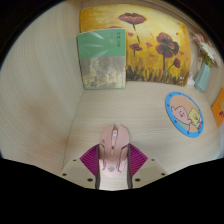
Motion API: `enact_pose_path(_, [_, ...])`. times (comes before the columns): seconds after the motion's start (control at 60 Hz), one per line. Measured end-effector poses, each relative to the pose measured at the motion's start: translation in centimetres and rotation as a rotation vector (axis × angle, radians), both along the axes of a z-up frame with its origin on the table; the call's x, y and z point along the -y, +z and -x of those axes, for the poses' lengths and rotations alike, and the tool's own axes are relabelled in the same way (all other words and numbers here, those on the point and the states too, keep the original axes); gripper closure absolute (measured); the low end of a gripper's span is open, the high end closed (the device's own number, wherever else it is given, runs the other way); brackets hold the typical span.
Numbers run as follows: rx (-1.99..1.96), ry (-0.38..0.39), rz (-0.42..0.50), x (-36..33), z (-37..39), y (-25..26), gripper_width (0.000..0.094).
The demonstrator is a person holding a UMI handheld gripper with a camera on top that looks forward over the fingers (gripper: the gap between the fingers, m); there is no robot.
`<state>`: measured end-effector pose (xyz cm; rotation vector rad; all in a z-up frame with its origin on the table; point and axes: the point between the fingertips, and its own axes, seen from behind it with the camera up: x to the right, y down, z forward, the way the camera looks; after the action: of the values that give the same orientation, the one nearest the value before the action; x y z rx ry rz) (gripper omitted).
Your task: Arrange mouse
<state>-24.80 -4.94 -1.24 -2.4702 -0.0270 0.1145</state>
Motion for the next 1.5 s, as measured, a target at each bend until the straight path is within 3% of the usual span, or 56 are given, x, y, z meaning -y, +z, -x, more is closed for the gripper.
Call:
enact_pose_path(0.15, [0.029,0.058,-0.005,-0.7,-1.2,3.0,0.0570])
enact_pose_path(0.417, [0.071,0.054,-0.361,-9.1,-11.0,26.2,0.0569])
enact_pose_path(0.55, [0.077,0.008,-0.447,-11.9,-19.2,30.8,0.0569])
enact_pose_path(0.633, [0.078,-0.013,-0.427,-13.0,-23.7,29.2,0.0572])
enact_pose_path(0.717, [0.082,-0.025,-0.371,-13.6,-27.1,24.3,0.0573])
enact_pose_path(0.833, [0.096,0.004,-0.177,-12.6,-29.2,14.2,0.0573])
enact_pose_path(0.967, [0.072,0.035,-0.050,-11.1,-28.8,6.0,0.0575])
enact_pose_path(1.133, [0.061,0.064,0.037,-9.8,-28.3,0.5,0.0571])
enact_pose_path(1.217, [0.032,0.054,0.026,-9.9,-28.2,0.7,0.0564])
enact_pose_path(1.383, [0.007,0.062,0.053,-9.9,-28.2,0.5,0.0428])
enact_pose_path(1.5, [0.073,0.086,0.089,-9.5,-28.9,1.0,0.0208])
